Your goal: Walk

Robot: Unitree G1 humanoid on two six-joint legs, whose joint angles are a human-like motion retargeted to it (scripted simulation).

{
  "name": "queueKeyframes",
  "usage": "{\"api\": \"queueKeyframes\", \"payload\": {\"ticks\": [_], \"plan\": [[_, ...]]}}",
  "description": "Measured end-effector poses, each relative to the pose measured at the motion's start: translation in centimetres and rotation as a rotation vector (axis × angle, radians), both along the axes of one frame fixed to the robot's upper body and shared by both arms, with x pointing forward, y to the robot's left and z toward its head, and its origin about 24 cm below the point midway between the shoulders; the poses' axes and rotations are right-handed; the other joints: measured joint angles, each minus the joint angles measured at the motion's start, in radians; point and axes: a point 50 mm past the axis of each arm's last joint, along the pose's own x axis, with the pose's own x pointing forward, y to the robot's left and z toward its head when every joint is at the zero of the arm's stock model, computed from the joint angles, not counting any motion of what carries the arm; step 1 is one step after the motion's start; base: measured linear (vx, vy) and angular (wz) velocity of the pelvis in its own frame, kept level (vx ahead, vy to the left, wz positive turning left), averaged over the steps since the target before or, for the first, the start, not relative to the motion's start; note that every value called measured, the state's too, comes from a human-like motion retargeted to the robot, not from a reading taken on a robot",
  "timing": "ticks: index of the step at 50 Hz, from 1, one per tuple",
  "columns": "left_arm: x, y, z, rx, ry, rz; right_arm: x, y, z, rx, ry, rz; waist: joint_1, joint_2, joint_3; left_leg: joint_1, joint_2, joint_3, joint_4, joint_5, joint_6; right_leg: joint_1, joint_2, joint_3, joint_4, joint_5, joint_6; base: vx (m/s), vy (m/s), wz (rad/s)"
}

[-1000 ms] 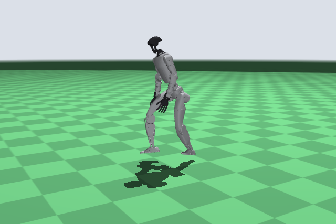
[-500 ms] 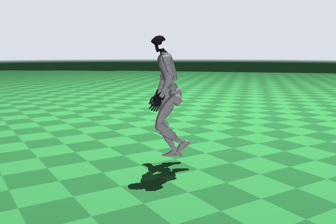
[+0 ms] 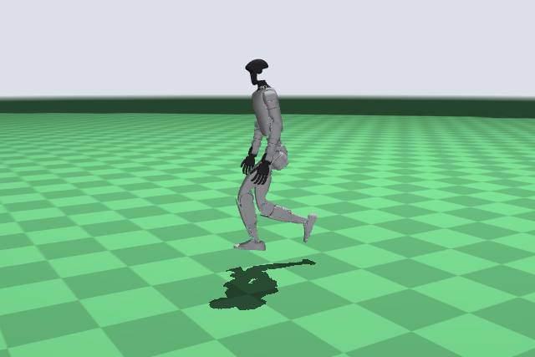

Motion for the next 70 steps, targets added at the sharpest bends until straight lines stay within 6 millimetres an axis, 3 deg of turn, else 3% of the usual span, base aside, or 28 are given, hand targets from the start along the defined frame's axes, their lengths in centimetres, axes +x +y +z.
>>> {"api": "queueKeyframes", "payload": {"ticks": [2, 6, 10, 13, 18, 22, 25, 28, 30, 36, 39, 42, 50, 58, 62, 66, 70], "plan": [[0.6, 0.3, 0.4, 0.003, -0.023, 0.001, 0.0, 0.4, -0.1, 0.021, 0.01, 0.021, -0.017, -0.006, 0.005, 0.041, -0.036, -0.016, -0.012, -0.037, 0.016, -0.096, -0.052, -0.028, 0.104, -0.018, -0.041, 0.71, 0.06, 0.64], [2.1, 1.1, 1.3, 0.023, -0.077, 0.02, 0.4, 0.7, 0.0, 0.029, -0.002, 0.031, -0.055, 0.001, 0.024, 0.151, -0.086, -0.066, -0.074, -0.094, 0.022, -0.295, -0.14, -0.091, 0.165, -0.197, -0.128, 0.67, 0.04, 0.58], [3.6, 1.5, 2.2, 0.048, -0.128, 0.031, 0.3, 0.9, 0.0, 0.019, -0.011, 0.009, -0.086, 0.021, 0.05, 0.278, -0.104, -0.134, -0.139, -0.152, 0.012, -0.451, -0.158, -0.141, 0.008, -0.257, -0.14, 0.62, 0.01, 0.51], [4.3, 1.3, 2.6, 0.06, -0.155, 0.012, -0.4, 1.0, -0.3, 0.016, 0.014, -0.01, -0.089, 0.043, 0.069, 0.373, -0.092, -0.186, -0.162, -0.202, 0.006, -0.518, -0.12, -0.152, -0.201, -0.177, -0.085, 0.58, -0.01, 0.38], [4.7, 0.6, 2.7, 0.07, -0.165, -0.055, -2.0, 1.2, -1.0, 0.022, 0.07, -0.047, -0.057, 0.092, 0.072, 0.48, -0.036, -0.253, -0.178, -0.283, 0.003, -0.571, -0.002, -0.124, -0.568, 0.118, 0.058, 0.53, -0.04, 0.16], [4.4, 0.1, 2.3, 0.067, -0.14, -0.107, -2.8, 1.2, -1.2, 0.031, 0.093, -0.085, -0.026, 0.128, 0.07, 0.548, 0.019, -0.291, -0.158, -0.358, -0.01, -0.573, 0.085, -0.135, -0.693, 0.314, 0.074, 0.5, -0.18, 0.11], [3.6, -0.2, 1.7, 0.059, -0.101, -0.13, -3.3, 1.0, -1.3, 0.029, 0.103, -0.108, -0.024, 0.139, 0.077, 0.612, 0.026, -0.314, -0.133, -0.407, -0.014, -0.561, 0.092, -0.131, -0.638, 0.33, 0.074, 0.51, -0.11, 0.37], [2.6, -0.6, 0.9, 0.046, -0.052, -0.136, -3.7, 0.7, -1.4, 0.019, 0.114, -0.115, -0.041, 0.141, 0.089, 0.671, 0.014, -0.322, -0.095, -0.421, -0.023, -0.539, 0.066, -0.097, -0.521, 0.206, 0.073, 0.51, -0.04, 0.47], [1.7, -0.7, 0.4, 0.039, -0.018, -0.136, -4.1, 0.7, -1.4, 0.014, 0.124, -0.111, -0.041, 0.151, 0.09, 0.684, 0.026, -0.33, -0.035, -0.414, -0.048, -0.529, 0.078, -0.094, -0.458, 0.104, 0.036, 0.5, -0.11, 0.14], [-0.1, -1.5, -0.7, -0.014, 0.055, -0.161, -4.8, 0.0, -1.4, 0.008, 0.15, -0.065, -0.03, 0.208, 0.129, 0.652, 0.119, -0.322, 0.229, -0.17, -0.163, -0.395, 0.148, -0.129, -0.448, -0.127, -0.08, 0.47, -0.14, 0.03], [-0.5, -1.9, -0.8, -0.036, 0.064, -0.189, -5.3, -0.5, -1.4, 0.009, 0.16, -0.049, -0.012, 0.218, 0.134, 0.563, 0.15, -0.298, 0.377, -0.085, -0.177, -0.321, 0.168, -0.129, -0.478, -0.204, -0.113, 0.45, -0.12, 0.17], [-0.7, -1.9, -0.8, -0.047, 0.064, -0.207, -5.7, -1.0, -1.3, 0.005, 0.169, -0.038, 0.014, 0.212, 0.141, 0.466, 0.151, -0.276, 0.46, -0.076, -0.172, -0.239, 0.175, -0.117, -0.52, -0.264, -0.129, 0.46, -0.12, 0.21], [-1.4, -1.4, -0.9, -0.046, 0.066, -0.185, -6.4, -1.8, -1.1, -0.022, 0.174, -0.04, 0.084, 0.184, 0.181, 0.28, 0.125, -0.207, 0.247, -0.143, -0.159, 0.009, 0.155, -0.08, -0.622, -0.393, -0.135, 0.47, -0.1, 0.19], [-2.1, -1.1, -1.3, -0.042, 0.095, -0.132, -5.8, -2.1, -1.0, -0.062, 0.15, -0.029, 0.088, 0.141, 0.195, 0.251, 0.104, -0.138, -0.296, -0.089, -0.177, 0.218, 0.089, -0.125, -0.69, -0.497, -0.111, 0.46, -0.02, 0.36], [-2.5, -1.2, -1.5, -0.051, 0.113, -0.105, -5.4, -1.9, -0.9, -0.062, 0.138, -0.044, 0.095, 0.118, 0.182, 0.249, 0.107, -0.109, -0.436, -0.069, -0.166, 0.285, 0.075, -0.144, -0.687, -0.536, -0.095, 0.5, 0.07, 0.29], [-3.7, -1.8, -2.0, -0.07, 0.14, -0.058, -6.0, -1.4, -1.2, -0.056, 0.143, -0.077, 0.105, 0.09, 0.149, 0.178, 0.098, -0.096, -0.285, -0.048, -0.143, 0.298, 0.039, -0.157, -0.587, -0.563, -0.082, 0.59, 0.1, 0.13], [-3.7, -1.8, -2.1, -0.085, 0.147, -0.013, -6.4, -0.5, -1.5, -0.027, 0.153, -0.117, 0.129, 0.054, 0.14, 0.199, 0.07, -0.091, -0.2, -0.003, -0.115, 0.338, 0.01, -0.14, -0.536, -0.46, -0.053, 0.64, 0.13, 0.07]]}}
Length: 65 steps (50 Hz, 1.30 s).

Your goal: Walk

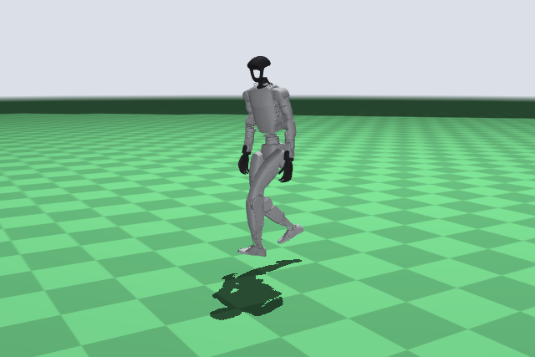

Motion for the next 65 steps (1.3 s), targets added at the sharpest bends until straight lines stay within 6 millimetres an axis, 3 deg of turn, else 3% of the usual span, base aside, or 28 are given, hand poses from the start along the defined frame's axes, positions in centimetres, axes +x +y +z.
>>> {"api": "queueKeyframes", "payload": {"ticks": [5, 7, 13, 18, 24, 27, 29, 33, 35, 37, 40, 41, 43, 48, 52, 55, 59, 65], "plan": [[0.4, 0.3, 0.2, -0.018, -0.017, 0.012, -0.5, 0.8, -0.3, 0.061, 0.02, -0.016, -0.032, -0.075, -0.021, 0.087, -0.129, 0.005, -0.04, -0.007, 0.067, -0.087, -0.105, 0.045, 0.251, 0.269, 0.055, 0.59, 0.14, 0.57], [0.9, 0.7, 0.5, -0.013, -0.039, 0.007, -0.4, 1.0, -0.3, 0.076, 0.016, -0.015, -0.058, -0.091, -0.027, 0.127, -0.172, -0.004, -0.059, -0.025, 0.091, -0.152, -0.148, 0.054, 0.372, 0.318, 0.042, 0.57, 0.12, 0.59], [3.4, 2.5, 2.0, 0.052, -0.125, -0.001, 0.6, 1.1, 0.0, 0.071, -0.029, -0.029, -0.144, -0.081, -0.022, 0.304, -0.237, -0.072, -0.16, -0.079, 0.118, -0.375, -0.214, 0.051, 0.556, 0.16, -0.052, 0.6, 0.07, 0.43], [5.5, 3.6, 3.4, 0.125, -0.199, -0.017, 0.9, 1.2, 0.1, 0.048, -0.048, -0.032, -0.203, -0.045, 0.003, 0.478, -0.229, -0.139, -0.259, -0.132, 0.104, -0.558, -0.184, 0.028, 0.417, 0.077, -0.075, 0.64, -0.02, 0.16], [6.8, 3.7, 4.2, 0.174, -0.247, -0.09, -0.1, 1.5, -0.1, 0.043, -0.022, -0.051, -0.224, 0.003, 0.028, 0.664, -0.162, -0.181, -0.348, -0.209, 0.092, -0.683, -0.066, -0.019, 0.022, 0.203, 0.011, 0.66, -0.07, -0.16], [6.7, 3.3, 4.0, 0.176, -0.236, -0.137, -0.9, 1.6, -0.3, 0.048, -0.001, -0.075, -0.222, 0.022, 0.027, 0.731, -0.135, -0.184, -0.375, -0.237, 0.08, -0.704, -0.009, -0.039, -0.18, 0.289, 0.063, 0.66, -0.09, -0.25], [6.2, 2.9, 3.5, 0.164, -0.209, -0.163, -1.7, 1.8, -0.5, 0.051, 0.023, -0.093, -0.226, 0.022, 0.022, 0.752, -0.139, -0.183, -0.339, -0.265, 0.074, -0.732, -0.001, -0.036, -0.195, 0.318, 0.079, 0.66, -0.08, -0.09], [4.5, 1.7, 2.2, 0.118, -0.129, -0.191, -3.6, 1.9, -0.8, 0.051, 0.088, -0.123, -0.226, 0.044, 0.012, 0.795, -0.115, -0.184, -0.232, -0.277, 0.04, -0.743, 0.028, -0.032, -0.101, 0.368, 0.044, 0.71, -0.08, -0.14], [3.7, 0.8, 1.5, 0.076, -0.082, -0.195, -4.4, 1.2, -0.8, 0.04, 0.122, -0.129, -0.232, 0.095, 0.042, 0.844, -0.068, -0.208, -0.148, -0.224, -0.014, -0.686, 0.078, -0.046, -0.052, 0.353, 0.005, 0.73, -0.08, -0.22], [2.5, 0.2, 0.8, 0.047, -0.035, -0.205, -5.1, 1.2, -0.9, 0.043, 0.152, -0.116, -0.228, 0.13, 0.056, 0.826, -0.042, -0.223, 0.004, -0.106, -0.09, -0.649, 0.131, -0.041, -0.015, 0.307, -0.04, 0.67, -0.08, -0.32], [1.5, -0.6, 0.3, 0.015, 0.003, -0.242, -5.8, 1.1, -0.8, 0.059, 0.175, -0.085, -0.214, 0.187, 0.067, 0.736, 0.013, -0.224, 0.277, 0.091, -0.195, -0.577, 0.21, -0.044, -0.014, 0.233, -0.109, 0.64, -0.06, -0.31], [1.6, -0.6, 0.3, 0.011, 0.0, -0.253, -5.8, 1.0, -0.8, 0.064, 0.175, -0.076, -0.205, 0.198, 0.066, 0.69, 0.035, -0.213, 0.359, 0.124, -0.205, -0.551, 0.229, -0.04, -0.028, 0.211, -0.123, 0.64, -0.06, -0.27], [2.1, -0.4, 0.6, 0.012, -0.017, -0.273, -5.8, 0.8, -0.7, 0.071, 0.171, -0.061, -0.184, 0.208, 0.061, 0.591, 0.082, -0.183, 0.501, 0.126, -0.19, -0.496, 0.259, -0.028, -0.058, 0.171, -0.142, 0.64, -0.07, -0.21], [4.0, 0.6, 1.8, 0.051, -0.107, -0.271, -4.8, 0.1, -0.4, 0.066, 0.12, -0.05, -0.111, 0.189, 0.059, 0.369, 0.139, -0.14, 0.582, -0.055, -0.099, -0.321, 0.278, 0.036, -0.149, 0.087, -0.15, 0.67, -0.08, -0.25], [4.6, 1.2, 2.4, 0.081, -0.154, -0.245, -3.6, -0.7, 0.0, 0.032, 0.061, -0.051, -0.064, 0.158, 0.074, 0.261, 0.118, -0.122, 0.365, -0.133, -0.078, -0.162, 0.256, 0.095, -0.205, 0.016, -0.145, 0.71, -0.04, -0.3], [4.4, 1.3, 2.3, 0.087, -0.152, -0.234, -2.8, -1.6, 0.4, -0.002, 0.021, -0.054, -0.051, 0.127, 0.077, 0.218, 0.067, -0.115, 0.086, -0.103, -0.093, -0.057, 0.218, 0.119, -0.24, -0.03, -0.133, 0.72, 0.02, -0.08], [3.3, 1.3, 1.8, 0.079, -0.112, -0.224, -1.8, -2.6, 0.8, -0.035, -0.02, -0.079, -0.052, 0.088, 0.057, 0.206, -0.002, -0.11, -0.296, -0.015, -0.106, 0.025, 0.174, 0.11, -0.246, -0.072, -0.108, 0.72, 0.07, 0.11], [-1.2, 1.0, 0.0, 0.043, 0.039, -0.141, -2.7, -2.4, 0.6, -0.049, 0.004, -0.135, -0.033, 0.039, -0.002, 0.123, -0.084, -0.094, -0.127, 0.034, -0.043, 0.053, 0.112, 0.123, -0.028, -0.057, -0.054, 0.79, 0.11, -0.1]]}}
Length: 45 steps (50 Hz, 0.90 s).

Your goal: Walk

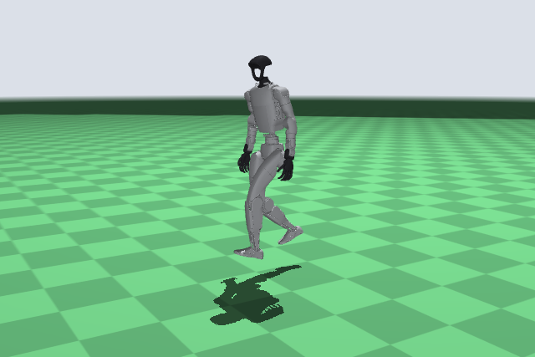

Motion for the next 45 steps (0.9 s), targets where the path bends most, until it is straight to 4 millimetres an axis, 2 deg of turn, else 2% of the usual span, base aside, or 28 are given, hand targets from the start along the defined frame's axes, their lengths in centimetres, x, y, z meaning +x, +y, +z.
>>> {"api": "queueKeyframes", "payload": {"ticks": [2, 5, 7, 9, 11, 15, 18, 22, 24, 26, 28, 30, 32, 35, 36, 38, 40, 42, 45], "plan": [[-1.4, 0.3, -0.5, -0.019, 0.062, 0.045, -0.5, 0.5, -0.3, 0.026, 0.029, -0.017, 0.012, -0.055, 0.006, 0.044, -0.06, 0.029, 0.04, 0.002, 0.049, 0.001, -0.053, 0.045, 0.134, 0.107, 0.061, 0.83, 0.12, -0.12], [-3.0, 0.4, -0.8, -0.045, 0.116, 0.085, -1.0, 1.6, -0.7, 0.081, 0.051, -0.034, -0.005, -0.116, 0.004, 0.087, -0.147, 0.046, 0.085, -0.036, 0.127, -0.081, -0.129, 0.073, 0.392, 0.387, 0.139, 0.79, 0.1, 0.22], [-3.1, 0.7, -0.8, -0.045, 0.12, 0.093, -0.7, 2.3, -0.9, 0.109, 0.046, -0.042, -0.021, -0.133, 0.003, 0.137, -0.179, 0.039, 0.079, -0.068, 0.162, -0.166, -0.178, 0.067, 0.537, 0.462, 0.128, 0.78, 0.09, 0.24], [-2.5, 1.1, -0.6, -0.034, 0.105, 0.089, -0.3, 2.7, -1.0, 0.119, 0.033, -0.051, -0.037, -0.135, 0.007, 0.206, -0.199, 0.022, 0.048, -0.093, 0.182, -0.256, -0.237, 0.046, 0.64, 0.415, 0.074, 0.77, 0.09, 0.17], [-1.4, 1.4, -0.3, -0.017, 0.078, 0.081, 0.0, 3.0, -1.0, 0.117, 0.019, -0.063, -0.054, -0.128, 0.012, 0.288, -0.21, -0.005, -0.002, -0.11, 0.188, -0.348, -0.289, 0.018, 0.688, 0.306, 0.012, 0.77, 0.07, 0.19], [1.6, 1.7, 0.7, 0.022, -0.021, 0.057, -0.1, 3.3, -1.0, 0.101, 0.008, -0.089, -0.097, -0.098, 0.024, 0.461, -0.202, -0.075, -0.117, -0.14, 0.172, -0.51, -0.328, -0.05, 0.595, 0.154, -0.048, 0.77, 0.02, 0.33], [4.3, 1.7, 1.8, 0.045, -0.12, 0.025, -0.6, 3.7, -1.1, 0.099, 0.023, -0.113, -0.122, -0.072, 0.04, 0.588, -0.17, -0.121, -0.189, -0.17, 0.156, -0.599, -0.3, -0.106, 0.403, 0.157, -0.026, 0.78, -0.05, 0.36], [7.5, 1.8, 3.4, 0.08, -0.242, -0.025, -2.0, 4.3, -1.4, 0.102, 0.067, -0.166, -0.137, -0.036, 0.042, 0.714, -0.103, -0.152, -0.277, -0.199, 0.133, -0.668, -0.206, -0.166, 0.034, 0.268, 0.07, 0.78, -0.09, 0.23], [8.5, 1.8, 4.1, 0.093, -0.284, -0.043, -2.8, 4.7, -1.6, 0.103, 0.092, -0.198, -0.14, -0.026, 0.034, 0.744, -0.082, -0.147, -0.288, -0.215, 0.117, -0.691, -0.164, -0.178, -0.12, 0.317, 0.112, 0.77, -0.1, 0.17], [9.0, 1.8, 4.3, 0.102, -0.302, -0.047, -3.9, 5.0, -1.6, 0.103, 0.121, -0.228, -0.147, -0.026, 0.025, 0.761, -0.078, -0.138, -0.251, -0.236, 0.103, -0.72, -0.149, -0.172, -0.16, 0.343, 0.133, 0.79, -0.1, 0.22], [9.0, 1.9, 4.3, 0.103, -0.299, -0.034, -4.8, 5.2, -1.7, 0.103, 0.151, -0.255, -0.155, -0.015, 0.012, 0.778, -0.054, -0.13, -0.196, -0.242, 0.082, -0.724, -0.127, -0.171, -0.147, 0.388, 0.125, 0.83, -0.1, 0.17], [8.3, 1.8, 3.7, 0.092, -0.268, -0.007, -5.8, 5.3, -1.7, 0.098, 0.186, -0.27, -0.162, 0.008, 0.009, 0.787, -0.02, -0.121, -0.093, -0.214, 0.045, -0.717, -0.097, -0.168, -0.075, 0.417, 0.092, 0.83, -0.1, 0.02], [6.8, 1.6, 2.8, 0.076, -0.21, 0.024, -6.7, 5.2, -1.7, 0.093, 0.218, -0.269, -0.166, 0.044, 0.017, 0.762, 0.018, -0.119, 0.085, -0.124, -0.021, -0.694, -0.049, -0.169, 0.002, 0.398, 0.04, 0.79, -0.09, -0.16], [4.5, 1.0, 1.5, 0.048, -0.12, 0.038, -7.5, 4.9, -1.6, 0.097, 0.24, -0.234, -0.164, 0.118, 0.033, 0.651, 0.103, -0.11, 0.423, 0.077, -0.129, -0.626, 0.041, -0.194, 0.038, 0.313, -0.047, 0.74, -0.08, -0.17], [4.1, 0.9, 1.3, 0.042, -0.103, 0.032, -7.5, 4.7, -1.5, 0.1, 0.238, -0.223, -0.157, 0.131, 0.033, 0.598, 0.129, -0.099, 0.515, 0.114, -0.138, -0.601, 0.062, -0.195, 0.029, 0.285, -0.068, 0.74, -0.07, -0.13], [3.5, 0.7, 1.0, 0.034, -0.076, 0.019, -7.5, 4.5, -1.4, 0.105, 0.234, -0.201, -0.136, 0.143, 0.033, 0.489, 0.176, -0.074, 0.67, 0.121, -0.124, -0.545, 0.091, -0.19, 0.005, 0.234, -0.095, 0.74, -0.07, -0.08], [3.1, 0.7, 0.9, 0.03, -0.063, 0.009, -7.5, 4.4, -1.4, 0.11, 0.227, -0.186, -0.104, 0.138, 0.034, 0.378, 0.212, -0.051, 0.765, 0.053, -0.082, -0.481, 0.105, -0.175, -0.028, 0.191, -0.107, 0.75, -0.06, -0.08], [2.8, 0.8, 0.8, 0.031, -0.058, 0.009, -7.5, 4.3, -1.3, 0.114, 0.216, -0.179, -0.067, 0.127, 0.036, 0.279, 0.226, -0.038, 0.768, -0.03, -0.046, -0.406, 0.109, -0.153, -0.068, 0.154, -0.11, 0.76, -0.05, -0.13], [2.1, 0.9, 0.6, 0.034, -0.05, 0.01, -7.8, 4.3, -1.3, 0.112, 0.207, -0.179, -0.014, 0.102, 0.045, 0.176, 0.223, -0.014, 0.626, -0.13, -0.009, -0.29, 0.094, -0.115, -0.116, 0.096, -0.108, 0.78, -0.01, -0.15]]}}
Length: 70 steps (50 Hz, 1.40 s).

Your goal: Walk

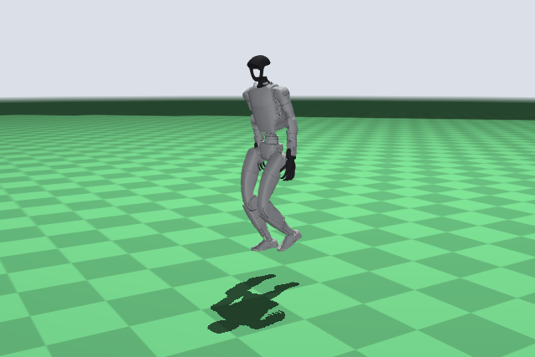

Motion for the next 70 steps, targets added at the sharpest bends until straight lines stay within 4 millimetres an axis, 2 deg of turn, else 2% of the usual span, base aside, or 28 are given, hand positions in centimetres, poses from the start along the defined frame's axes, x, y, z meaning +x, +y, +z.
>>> {"api": "queueKeyframes", "payload": {"ticks": [3, 7, 10, 12, 13, 15, 17, 18, 20, 22, 24, 26, 28, 33, 35, 38, 40, 43, 45, 50, 55, 60, 63, 67, 70], "plan": [[-1.1, -0.2, -0.4, -0.008, 0.028, 0.001, -0.8, -0.2, 0.1, -0.011, 0.011, -0.016, 0.03, -0.038, 0.003, -0.047, -0.052, 0.016, -0.307, -0.01, -0.002, 0.099, -0.05, 0.015, -0.026, -0.044, 0.017, 0.79, 0.04, 0.03], [-2.6, -0.5, -0.9, -0.032, 0.074, 0.002, -2.3, -0.2, 0.3, -0.016, 0.056, -0.071, 0.031, -0.104, -0.017, -0.025, -0.171, 0.018, -0.829, 0.121, -0.03, 0.172, -0.144, -0.005, -0.007, -0.089, 0.054, 0.76, 0.1, 0.41], [-3.9, -0.8, -1.2, -0.046, 0.106, 0.024, -3.5, 0.0, 0.4, -0.018, 0.097, -0.124, 0.041, -0.126, -0.039, -0.042, -0.228, 0.004, -0.897, 0.155, -0.019, 0.192, -0.185, 0.001, 0.106, -0.087, 0.083, 0.77, 0.13, 0.26], [-4.9, -0.9, -1.4, -0.053, 0.132, 0.056, -4.1, 0.1, 0.5, -0.022, 0.117, -0.158, 0.046, -0.151, -0.058, -0.05, -0.277, 0.001, -0.836, 0.177, 0.015, 0.192, -0.232, 0.012, 0.22, -0.051, 0.104, 0.82, 0.12, 0.19], [-5.5, -0.9, -1.5, -0.053, 0.146, 0.076, -4.3, 0.2, 0.5, -0.024, 0.124, -0.174, 0.047, -0.167, -0.066, -0.049, -0.307, 0.001, -0.792, 0.178, 0.039, 0.186, -0.257, 0.025, 0.291, -0.026, 0.117, 0.84, 0.12, 0.12], [-6.4, -0.5, -1.6, -0.049, 0.169, 0.125, -3.9, 0.4, 0.3, -0.02, 0.123, -0.205, 0.05, -0.21, -0.06, -0.021, -0.375, 0.014, -0.709, 0.153, 0.099, 0.159, -0.325, 0.066, 0.482, 0.107, 0.159, 0.84, 0.12, 0.0], [-6.1, 0.1, -1.4, -0.032, 0.159, 0.152, -1.9, 0.9, -0.1, -0.007, 0.076, -0.227, 0.048, -0.247, -0.03, 0.045, -0.434, 0.02, -0.691, 0.126, 0.153, 0.102, -0.393, 0.11, 0.657, 0.258, 0.176, 0.83, 0.12, -0.01], [-5.9, 0.4, -1.3, -0.021, 0.151, 0.156, -0.8, 1.0, -0.3, -0.007, 0.046, -0.235, 0.042, -0.252, -0.025, 0.075, -0.451, 0.013, -0.686, 0.111, 0.171, 0.067, -0.413, 0.121, 0.723, 0.288, 0.169, 0.83, 0.09, 0.17], [-5.8, 0.6, -1.2, 0.001, 0.141, 0.151, 0.9, 1.1, -0.4, -0.019, -0.013, -0.251, 0.024, -0.259, -0.025, 0.124, -0.485, -0.004, -0.655, 0.07, 0.197, -0.004, -0.458, 0.125, 0.828, 0.257, 0.136, 0.83, 0.06, 0.28], [-4.4, 1.0, -0.8, 0.027, 0.1, 0.143, 3.9, 0.7, -0.5, -0.049, -0.1, -0.247, 0.013, -0.229, -0.017, 0.223, -0.471, -0.045, -0.714, 0.061, 0.198, -0.087, -0.454, 0.12, 0.842, 0.195, 0.094, 0.81, 0.04, 0.12], [-3.5, 1.1, -0.4, 0.047, 0.062, 0.125, 5.9, 0.4, -0.2, -0.077, -0.173, -0.235, -0.009, -0.204, -0.014, 0.302, -0.462, -0.078, -0.737, 0.044, 0.188, -0.155, -0.444, 0.099, 0.799, 0.128, 0.068, 0.8, 0.0, 0.32], [-2.3, 1.3, 0.0, 0.069, 0.016, 0.106, 7.6, 0.2, 0.1, -0.101, -0.237, -0.219, -0.032, -0.177, -0.011, 0.374, -0.444, -0.109, -0.748, 0.021, 0.175, -0.212, -0.412, 0.076, 0.698, 0.093, 0.065, 0.79, -0.04, 0.49], [-1.0, 1.5, 0.6, 0.094, -0.037, 0.087, 8.9, 0.0, 0.4, -0.12, -0.287, -0.207, -0.054, -0.15, -0.007, 0.435, -0.417, -0.135, -0.75, -0.007, 0.161, -0.259, -0.359, 0.059, 0.555, 0.096, 0.087, 0.77, -0.06, 0.6], [2.1, 2.4, 2.1, 0.162, -0.157, 0.062, 10.3, -0.2, 0.7, -0.162, -0.328, -0.203, -0.086, -0.067, -0.026, 0.521, -0.308, -0.154, -0.744, -0.07, 0.12, -0.298, -0.155, 0.071, 0.051, 0.233, 0.196, 0.74, -0.08, 0.58], [2.8, 2.6, 2.4, 0.176, -0.177, 0.071, 10.0, -0.3, 0.6, -0.172, -0.317, -0.211, -0.094, -0.039, -0.039, 0.535, -0.269, -0.154, -0.706, -0.095, 0.098, -0.281, -0.091, 0.09, -0.078, 0.283, 0.213, 0.71, -0.09, 0.48], [2.0, 2.2, 1.9, 0.164, -0.15, 0.094, 8.2, 0.0, 0.3, -0.175, -0.258, -0.233, -0.101, -0.024, -0.056, 0.53, -0.242, -0.135, -0.552, -0.087, 0.057, -0.292, -0.049, 0.118, 0.01, 0.288, 0.191, 0.68, -0.09, 0.46], [1.3, 2.0, 1.3, 0.139, -0.11, 0.112, 6.9, -0.1, 0.1, -0.172, -0.215, -0.237, -0.116, 0.01, -0.059, 0.509, -0.193, -0.133, -0.402, -0.023, -0.004, -0.26, -0.011, 0.102, 0.051, 0.264, 0.152, 0.65, -0.09, 0.56], [0.2, 1.0, 0.5, 0.092, -0.054, 0.103, 5.1, -0.3, 0.0, -0.156, -0.166, -0.219, -0.117, 0.067, -0.051, 0.41, -0.114, -0.114, -0.131, 0.146, -0.1, -0.199, 0.038, 0.062, 0.069, 0.185, 0.079, 0.6, -0.09, 0.57], [0.1, 0.3, 0.2, 0.062, -0.032, 0.081, 4.0, -0.4, 0.0, -0.141, -0.139, -0.206, -0.107, 0.081, -0.05, 0.318, -0.06, -0.078, 0.017, 0.212, -0.109, -0.16, 0.044, 0.042, 0.066, 0.135, 0.044, 0.57, -0.09, 0.67], [0.5, -0.9, -0.1, 0.012, -0.024, 0.032, 1.7, 0.1, 0.0, -0.075, -0.089, -0.185, -0.053, 0.065, -0.047, 0.088, 0.03, 0.01, 0.118, 0.084, -0.018, -0.04, 0.017, 0.017, 0.019, 0.038, 0.012, 0.56, -0.1, 0.64], [-0.1, -1.5, -0.4, -0.027, -0.004, 0.017, 0.1, 1.3, -0.1, 0.001, -0.055, -0.177, -0.007, 0.011, -0.045, -0.021, -0.027, 0.07, -0.219, -0.007, 0.004, 0.073, -0.043, 0.012, -0.009, -0.036, 0.019, 0.6, -0.06, 0.44], [-1.3, -2.1, -1.0, -0.077, 0.056, -0.008, -1.2, 2.6, -0.2, 0.09, -0.02, -0.187, -0.024, -0.078, -0.076, 0.002, -0.173, 0.108, -0.761, 0.122, -0.009, 0.126, -0.129, -0.013, 0.001, -0.102, 0.048, 0.6, -0.02, 0.62], [-2.5, -2.6, -1.4, -0.1, 0.096, -0.004, -1.6, 3.5, -0.2, 0.124, -0.009, -0.203, -0.033, -0.106, -0.092, -0.02, -0.207, 0.119, -0.726, 0.121, 0.017, 0.128, -0.151, -0.011, 0.112, -0.133, 0.057, 0.56, -0.02, 0.38], [-4.0, -2.2, -1.7, -0.108, 0.15, 0.044, -1.1, 4.4, -0.4, 0.161, -0.016, -0.21, -0.044, -0.166, -0.106, 0.009, -0.254, 0.126, -0.62, 0.06, 0.093, 0.101, -0.211, 0.0, 0.328, -0.084, 0.09, 0.58, -0.03, 0.11], [-4.4, -1.6, -1.7, -0.103, 0.174, 0.074, 1.0, 4.5, -0.6, 0.168, -0.064, -0.198, -0.06, -0.197, -0.093, 0.065, -0.279, 0.11, -0.599, 0.022, 0.127, 0.04, -0.254, 0.025, 0.448, -0.052, 0.102, 0.56, -0.05, 0.1]]}}
